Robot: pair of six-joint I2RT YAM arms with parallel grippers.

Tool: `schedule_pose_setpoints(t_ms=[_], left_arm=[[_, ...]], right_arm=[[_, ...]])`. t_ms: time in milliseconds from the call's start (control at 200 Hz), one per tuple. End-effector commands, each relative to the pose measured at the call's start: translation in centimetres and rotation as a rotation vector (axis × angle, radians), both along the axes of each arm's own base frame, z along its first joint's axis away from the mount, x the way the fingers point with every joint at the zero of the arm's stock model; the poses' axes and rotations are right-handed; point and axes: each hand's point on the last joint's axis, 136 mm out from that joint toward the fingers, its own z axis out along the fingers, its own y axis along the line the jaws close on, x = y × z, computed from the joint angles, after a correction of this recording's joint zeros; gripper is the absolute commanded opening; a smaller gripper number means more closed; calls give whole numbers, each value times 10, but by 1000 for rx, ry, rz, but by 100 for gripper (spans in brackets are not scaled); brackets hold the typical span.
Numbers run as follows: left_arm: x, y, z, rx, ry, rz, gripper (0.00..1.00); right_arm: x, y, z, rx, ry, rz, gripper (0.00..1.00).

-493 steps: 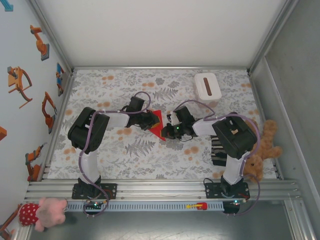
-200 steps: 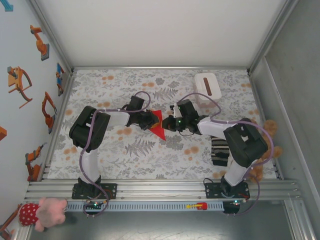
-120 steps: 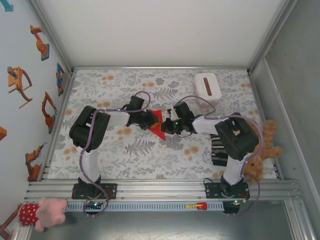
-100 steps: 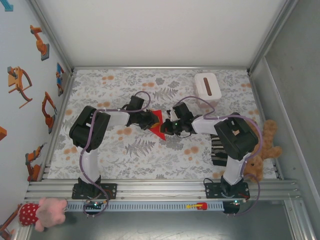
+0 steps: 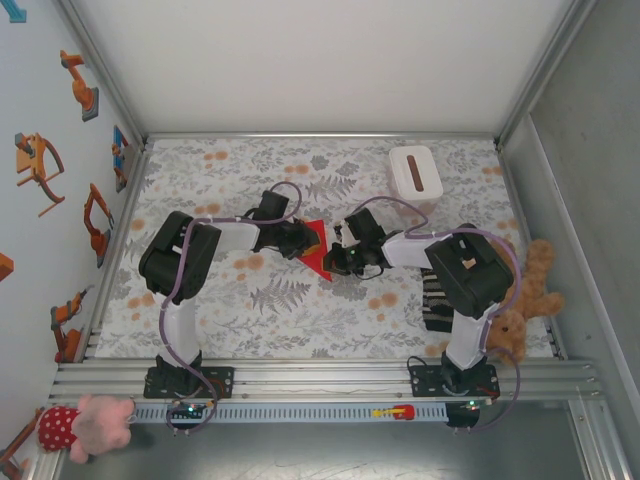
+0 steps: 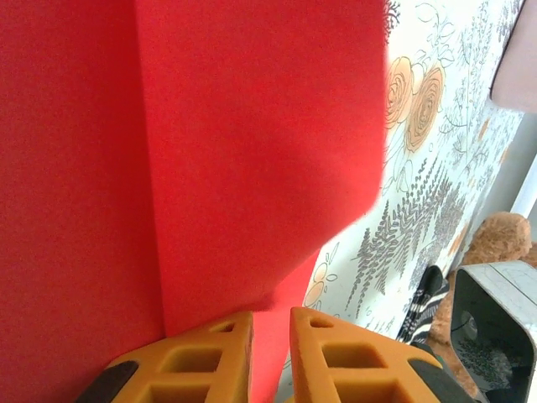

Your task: Fold a paper plane with a square sheet of paper (pick it up from the middle)

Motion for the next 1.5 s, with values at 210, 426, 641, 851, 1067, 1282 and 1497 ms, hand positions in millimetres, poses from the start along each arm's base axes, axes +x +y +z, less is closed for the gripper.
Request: schedule_pose_setpoints(t_ms=[210,426,641,851,1067,1282,1497], left_arm=[[12,0,22,-17,-84,-43,21],[3,11,35,18,-165,-96,21],[-9,6,23,37,-164,-145,19],[-9,-5,7,36,-134,-169,19],[-4,-7,-7,63,-104,-165,19],[-13,6,-31,155,-13,-131,18],[-20,18,-46,222,49,-106,18]], right_arm=[[-15,-23,-29,-140,43,-4,2],[-21,-32,-37,-182,60,-4,1],[-22,-34,-39,-193,67,-8,1],[-22,-34,-40,-198,71,-10,1],[-26,-37,-46,-212,83,-4,1],[-24,-30,-31,-155,55,11,1],[0,-2,20,17,-23,-21,1]])
